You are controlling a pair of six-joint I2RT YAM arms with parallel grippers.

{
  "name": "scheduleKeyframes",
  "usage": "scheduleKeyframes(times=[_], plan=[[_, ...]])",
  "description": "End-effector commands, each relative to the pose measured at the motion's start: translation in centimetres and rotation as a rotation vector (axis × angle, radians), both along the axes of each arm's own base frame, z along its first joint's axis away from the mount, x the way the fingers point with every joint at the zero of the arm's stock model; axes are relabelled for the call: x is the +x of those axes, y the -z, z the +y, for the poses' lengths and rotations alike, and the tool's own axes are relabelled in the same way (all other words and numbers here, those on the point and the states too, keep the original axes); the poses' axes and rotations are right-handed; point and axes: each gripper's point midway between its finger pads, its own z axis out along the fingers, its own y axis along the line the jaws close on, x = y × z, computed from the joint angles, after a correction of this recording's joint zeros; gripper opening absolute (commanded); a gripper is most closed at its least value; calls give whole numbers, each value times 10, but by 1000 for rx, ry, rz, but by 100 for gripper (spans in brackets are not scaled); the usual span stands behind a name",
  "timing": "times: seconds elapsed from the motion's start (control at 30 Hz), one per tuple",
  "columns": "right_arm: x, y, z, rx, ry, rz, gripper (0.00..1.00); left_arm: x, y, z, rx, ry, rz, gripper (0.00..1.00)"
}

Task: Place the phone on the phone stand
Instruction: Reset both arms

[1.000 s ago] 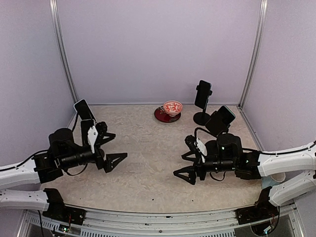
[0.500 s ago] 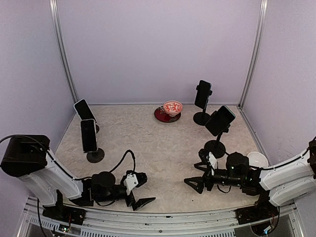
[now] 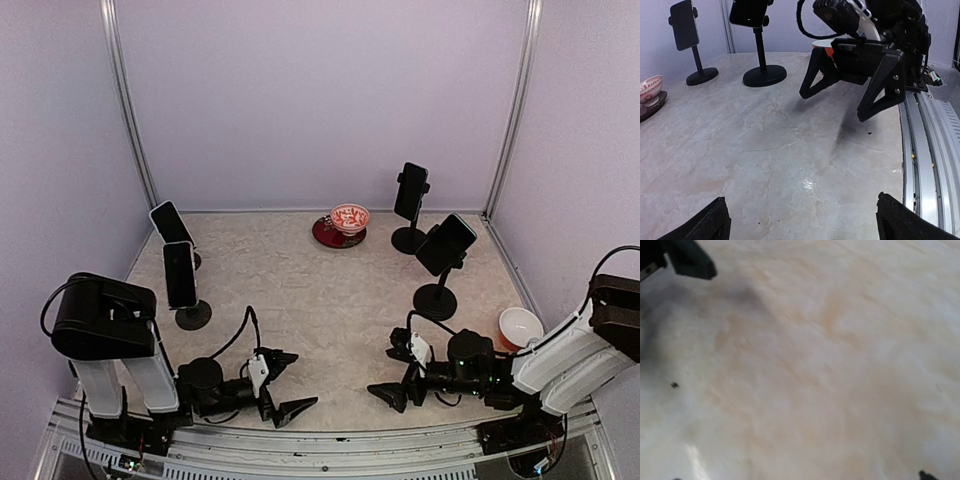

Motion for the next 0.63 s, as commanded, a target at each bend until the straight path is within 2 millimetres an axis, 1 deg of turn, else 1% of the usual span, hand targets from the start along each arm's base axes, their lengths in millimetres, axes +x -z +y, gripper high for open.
scheduleKeyframes(times=[0.0, 0.07, 0.1, 0.13, 0.2, 0.3, 0.37, 0.43, 0.53, 0.6], plan=[[2, -9, 19, 28, -37, -66, 100, 0, -22, -2, -19, -5, -25, 99], [1, -9, 23, 36, -48, -62, 100, -1, -24, 1, 1, -2, -35, 99], [-1, -10, 25, 49, -65, -62, 100, -2, -28, 6, -8, -2, -44, 99], [-4, -15, 27, 73, -84, -72, 100, -3, -38, 10, -33, 0, -59, 99], [-6, -18, 26, 93, -92, -90, 100, -6, -46, 19, -53, 2, -83, 99], [-1, -20, 24, 96, -64, -103, 100, -7, -47, 25, -32, 7, -104, 99], [-4, -22, 26, 101, -82, -100, 100, -6, -48, 28, -21, -6, -111, 99], [-4, -23, 26, 98, -89, -109, 100, -5, -52, 35, -34, -22, -117, 99], [1, -23, 22, 90, -54, -122, 100, -2, -57, 45, -61, -32, -111, 99], [-1, -26, 23, 101, -67, -120, 100, -4, -57, 44, -61, -22, -106, 99]])
